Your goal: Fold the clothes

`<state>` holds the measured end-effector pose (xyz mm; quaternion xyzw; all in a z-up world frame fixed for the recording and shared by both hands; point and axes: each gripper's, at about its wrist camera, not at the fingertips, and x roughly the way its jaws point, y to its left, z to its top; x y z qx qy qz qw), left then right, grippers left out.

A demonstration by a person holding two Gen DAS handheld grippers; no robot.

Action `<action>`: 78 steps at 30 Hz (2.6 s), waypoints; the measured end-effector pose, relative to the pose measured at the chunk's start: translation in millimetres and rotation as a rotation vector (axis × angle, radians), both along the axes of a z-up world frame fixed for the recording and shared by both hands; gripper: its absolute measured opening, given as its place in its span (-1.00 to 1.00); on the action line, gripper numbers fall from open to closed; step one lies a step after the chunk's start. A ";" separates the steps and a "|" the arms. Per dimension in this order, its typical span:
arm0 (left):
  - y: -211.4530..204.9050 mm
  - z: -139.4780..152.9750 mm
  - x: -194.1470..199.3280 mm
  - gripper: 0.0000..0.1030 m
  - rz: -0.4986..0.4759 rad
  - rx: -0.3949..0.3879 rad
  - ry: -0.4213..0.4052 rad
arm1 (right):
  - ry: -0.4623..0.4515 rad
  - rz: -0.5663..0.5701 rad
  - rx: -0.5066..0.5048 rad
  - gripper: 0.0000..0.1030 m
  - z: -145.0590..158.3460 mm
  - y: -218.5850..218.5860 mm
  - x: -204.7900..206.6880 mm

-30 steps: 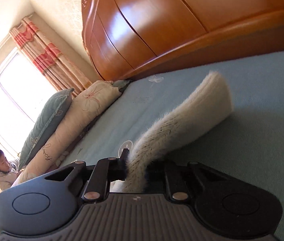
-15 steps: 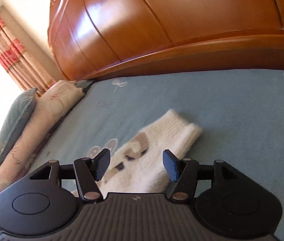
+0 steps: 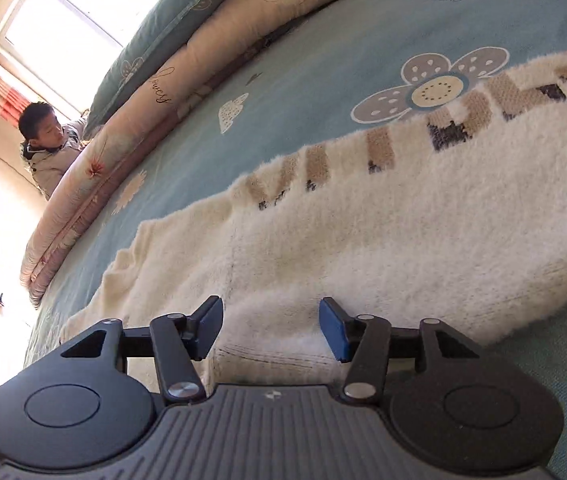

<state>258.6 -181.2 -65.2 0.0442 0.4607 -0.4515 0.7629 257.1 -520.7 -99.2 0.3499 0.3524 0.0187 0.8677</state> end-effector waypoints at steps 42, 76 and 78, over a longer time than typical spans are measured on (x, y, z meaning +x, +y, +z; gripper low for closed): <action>153.9 -37.3 -22.7 0.99 0.177 0.095 -0.302 | 0.119 0.198 -0.636 1.00 7.9 238.7 53.7; 158.3 -39.0 -24.5 0.99 0.196 0.081 -0.307 | 0.114 0.139 -0.650 1.00 49.8 272.8 -127.8; 158.6 -38.3 -24.2 0.99 0.192 0.083 -0.305 | 0.100 0.146 -0.678 1.00 49.9 272.2 -97.3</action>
